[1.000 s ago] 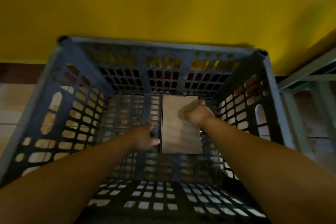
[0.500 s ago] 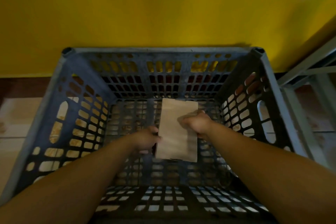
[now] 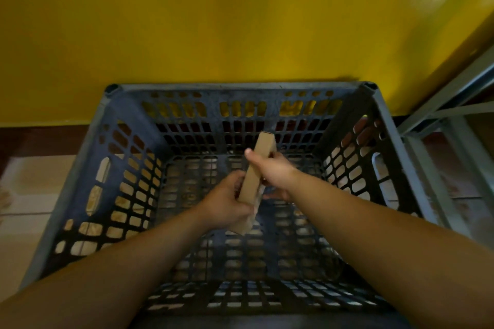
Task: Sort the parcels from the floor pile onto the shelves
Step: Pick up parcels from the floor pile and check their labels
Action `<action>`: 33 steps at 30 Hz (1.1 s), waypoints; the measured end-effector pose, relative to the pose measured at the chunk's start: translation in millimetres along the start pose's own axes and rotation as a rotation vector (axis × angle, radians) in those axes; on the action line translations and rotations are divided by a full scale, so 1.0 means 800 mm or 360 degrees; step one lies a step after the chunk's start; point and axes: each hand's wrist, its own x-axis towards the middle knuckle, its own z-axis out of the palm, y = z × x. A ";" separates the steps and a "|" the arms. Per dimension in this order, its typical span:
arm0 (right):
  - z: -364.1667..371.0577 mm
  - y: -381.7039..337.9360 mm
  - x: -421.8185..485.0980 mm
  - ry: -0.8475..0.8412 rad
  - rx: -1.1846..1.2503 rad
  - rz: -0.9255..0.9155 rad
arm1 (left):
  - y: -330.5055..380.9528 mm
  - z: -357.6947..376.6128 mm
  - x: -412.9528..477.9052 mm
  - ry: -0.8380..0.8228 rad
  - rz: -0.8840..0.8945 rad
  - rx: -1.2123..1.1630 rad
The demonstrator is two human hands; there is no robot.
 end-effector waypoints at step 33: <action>-0.048 -0.007 -0.013 0.0663 0.0091 -0.0522 | -0.006 -0.047 0.007 0.0109 -0.0199 -0.0443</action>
